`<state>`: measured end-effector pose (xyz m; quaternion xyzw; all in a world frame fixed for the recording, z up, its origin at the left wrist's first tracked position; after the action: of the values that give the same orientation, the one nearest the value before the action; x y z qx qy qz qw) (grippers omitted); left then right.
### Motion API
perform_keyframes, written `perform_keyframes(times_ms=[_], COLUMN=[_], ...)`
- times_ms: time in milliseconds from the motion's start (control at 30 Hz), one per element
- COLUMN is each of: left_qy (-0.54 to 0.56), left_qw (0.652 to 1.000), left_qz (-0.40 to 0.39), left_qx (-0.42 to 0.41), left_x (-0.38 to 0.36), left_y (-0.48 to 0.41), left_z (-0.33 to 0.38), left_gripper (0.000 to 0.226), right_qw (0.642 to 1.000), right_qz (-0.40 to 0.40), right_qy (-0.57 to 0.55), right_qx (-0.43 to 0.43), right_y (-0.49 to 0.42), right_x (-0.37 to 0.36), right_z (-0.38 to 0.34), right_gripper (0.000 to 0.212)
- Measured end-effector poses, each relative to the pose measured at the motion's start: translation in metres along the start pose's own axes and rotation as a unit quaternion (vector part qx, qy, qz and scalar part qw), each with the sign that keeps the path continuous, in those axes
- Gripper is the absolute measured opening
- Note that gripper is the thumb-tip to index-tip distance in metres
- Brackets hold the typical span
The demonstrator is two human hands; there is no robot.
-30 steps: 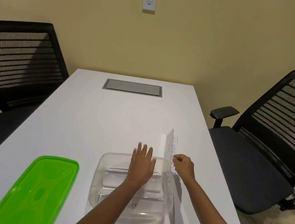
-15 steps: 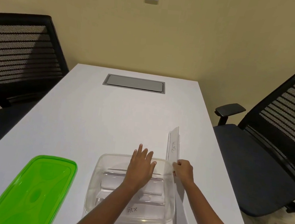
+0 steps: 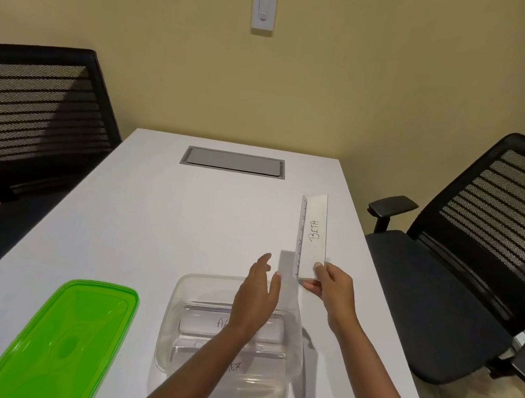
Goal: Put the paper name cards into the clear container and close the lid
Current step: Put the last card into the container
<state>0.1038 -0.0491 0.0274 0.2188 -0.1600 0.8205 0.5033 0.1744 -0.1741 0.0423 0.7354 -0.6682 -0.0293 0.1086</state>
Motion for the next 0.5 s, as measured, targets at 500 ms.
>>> perform_keyframes(times_ms=[500], left_qy=[0.318], left_qw=[0.911], left_qz=[-0.115], left_qx=[0.238], left_x=[0.044], left_y=[0.024], left_z=[0.005], left_gripper=[0.038], right_qw=[0.966], right_qz=[-0.183], right_qy=[-0.163], right_qx=[-0.077], right_y=[0.086], right_x=[-0.036], right_z=[-0.009], right_gripper=[0.025])
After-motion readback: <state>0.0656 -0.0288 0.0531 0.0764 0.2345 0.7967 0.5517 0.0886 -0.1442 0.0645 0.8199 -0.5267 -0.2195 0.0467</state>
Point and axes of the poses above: each hand's wrist, its own y-axis away from the middle knuckle, its own x-axis out of the back of the hand, z = x × y, the point moved 2 cm from there along -y, towards the middle knuckle, and after that the axes turned 2 degrees about z, right-handed, at the moved point
